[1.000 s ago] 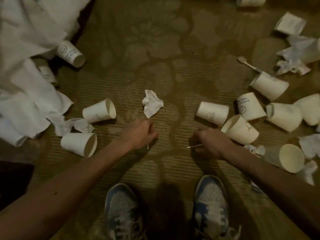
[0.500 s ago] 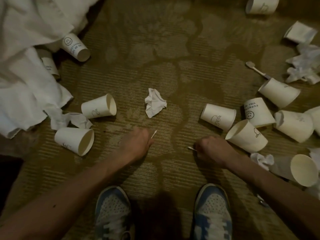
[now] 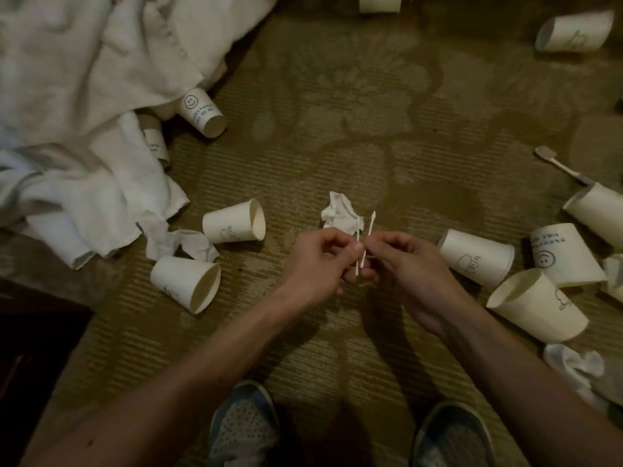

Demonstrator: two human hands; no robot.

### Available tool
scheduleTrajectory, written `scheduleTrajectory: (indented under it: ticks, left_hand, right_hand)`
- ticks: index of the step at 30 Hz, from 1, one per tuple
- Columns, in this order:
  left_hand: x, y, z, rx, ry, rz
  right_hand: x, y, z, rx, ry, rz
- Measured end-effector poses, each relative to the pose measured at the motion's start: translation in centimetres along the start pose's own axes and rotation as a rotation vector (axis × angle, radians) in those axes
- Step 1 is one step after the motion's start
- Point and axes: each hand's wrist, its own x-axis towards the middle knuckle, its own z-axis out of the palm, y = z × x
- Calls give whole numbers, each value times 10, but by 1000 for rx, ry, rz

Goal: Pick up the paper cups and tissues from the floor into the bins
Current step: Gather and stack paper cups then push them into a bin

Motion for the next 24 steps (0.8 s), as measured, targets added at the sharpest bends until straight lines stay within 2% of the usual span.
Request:
scheduleTrajectory:
  ticks: [3, 10, 14, 19, 24]
  left_hand:
    - [0, 4, -4, -30, 11, 52]
    - [-4, -7, -7, -14, -159, -65]
    - [-4, -15, 2, -30, -164, -53]
    - [4, -21, 2, 130, -214, 17]
    - [20, -23, -2, 198, -162, 105]
  right_hand:
    - [-2, -3, 7, 13, 6, 18]
    - [-4, 13, 9, 104, -6, 110]
    - [-2, 19, 6, 102, -52, 154]
    - [-3, 15, 5, -22, -79, 102]
    - [5, 7, 8, -104, 61, -9]
